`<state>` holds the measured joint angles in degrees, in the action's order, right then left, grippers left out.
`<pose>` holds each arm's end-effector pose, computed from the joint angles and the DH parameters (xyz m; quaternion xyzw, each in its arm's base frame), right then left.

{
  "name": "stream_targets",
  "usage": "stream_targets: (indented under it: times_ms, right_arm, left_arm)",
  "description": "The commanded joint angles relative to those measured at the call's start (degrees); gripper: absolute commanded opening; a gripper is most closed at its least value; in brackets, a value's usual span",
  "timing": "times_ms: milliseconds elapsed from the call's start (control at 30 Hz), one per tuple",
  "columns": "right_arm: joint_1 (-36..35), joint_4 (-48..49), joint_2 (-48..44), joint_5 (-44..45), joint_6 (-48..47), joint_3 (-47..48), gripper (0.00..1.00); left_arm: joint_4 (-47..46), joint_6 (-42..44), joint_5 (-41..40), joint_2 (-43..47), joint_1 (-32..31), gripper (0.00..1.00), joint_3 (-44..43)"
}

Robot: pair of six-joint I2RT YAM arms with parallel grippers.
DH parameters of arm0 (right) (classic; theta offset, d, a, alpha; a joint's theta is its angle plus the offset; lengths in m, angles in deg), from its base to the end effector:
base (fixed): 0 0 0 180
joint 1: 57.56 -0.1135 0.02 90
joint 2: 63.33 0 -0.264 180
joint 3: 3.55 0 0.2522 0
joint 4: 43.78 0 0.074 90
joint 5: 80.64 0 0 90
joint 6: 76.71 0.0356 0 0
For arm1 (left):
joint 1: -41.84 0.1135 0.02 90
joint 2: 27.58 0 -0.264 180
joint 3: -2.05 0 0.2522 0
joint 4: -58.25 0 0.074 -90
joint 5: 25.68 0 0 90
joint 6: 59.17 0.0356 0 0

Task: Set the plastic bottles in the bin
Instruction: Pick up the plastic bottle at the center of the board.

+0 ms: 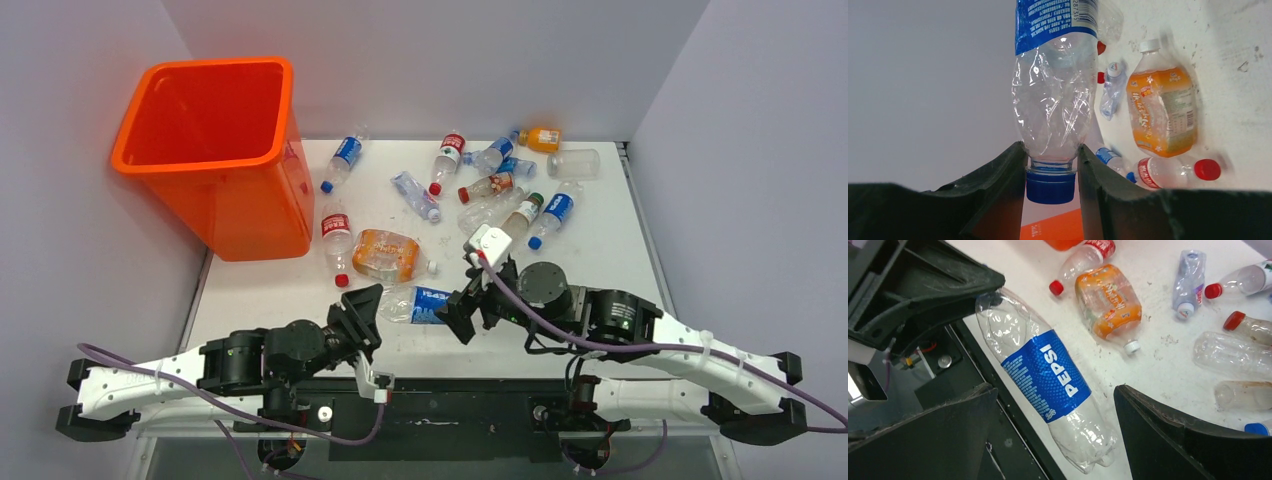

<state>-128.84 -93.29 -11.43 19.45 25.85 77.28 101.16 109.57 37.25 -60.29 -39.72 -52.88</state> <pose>0.0637 0.1684 0.4049 -0.3578 0.7382 0.3252 0.4703 0.0351 -0.1264 0.3142 0.7652 0.2679 0.1789 0.5574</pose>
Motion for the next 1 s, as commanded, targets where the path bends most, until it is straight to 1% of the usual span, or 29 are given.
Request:
stream_targets:
  times_ms: [0, 100, 167, 300, 333, 600, 700, 800, 833, 900, 967]
  right_arm:
    - [0.92, -1.70, 1.91, -5.31, -3.09, 2.80, 0.90]
    - [2.58, -2.25, 4.08, -9.29, -3.98, 2.66, 0.90]
    - [5.69, -2.10, 5.36, -13.21, -5.00, 1.84, 0.90]
    - [14.95, -1.17, 6.95, -21.46, -7.93, 0.07, 0.90]
    - [16.26, -1.12, 7.27, -22.86, -8.78, -0.15, 0.90]
    - [16.67, 2.90, 8.69, -33.64, -14.23, -2.33, 0.90]
    - [13.98, 2.35, 10.35, -32.02, -16.63, -1.87, 0.91]
    - [7.82, 2.96, 11.22, -22.77, -18.59, -2.28, 0.92]
    - [6.42, 3.41, 11.41, -20.87, -19.12, -2.50, 0.92]
    - [5.34, 4.47, 11.91, -19.41, -19.54, -3.08, 0.94]
    - [5.12, 5.16, 12.42, -18.58, -19.65, -3.57, 0.97]
  left_arm:
    - [-8.05, 10.08, -2.61, 0.57, -1.32, 0.00, -0.19]
    - [-8.97, 11.22, -2.84, 1.16, -2.65, 0.00, -0.23]
    - [-8.91, 11.48, -3.06, 1.73, -3.42, 0.00, -0.31]
    - [-6.91, 11.39, -3.39, 2.50, -3.85, 0.00, -0.25]
    - [-6.49, 11.17, -3.51, 2.62, -3.87, 0.00, -0.23]
    - [-5.62, 9.49, -2.02, 4.59, -3.87, 0.00, -0.06]
    - [-6.08, 8.99, -0.91, 4.79, -3.85, 0.00, 0.03]
    - [-9.18, 7.38, 1.37, 5.04, -3.95, 0.00, -0.05]
    - [-10.98, 6.72, 2.31, 5.10, -3.89, 0.00, 0.01]
    - [-14.11, 5.39, 4.47, 5.08, -3.87, 0.00, 0.41]
    - [-15.94, 4.86, 5.40, 4.62, -3.84, 0.00, 0.89]
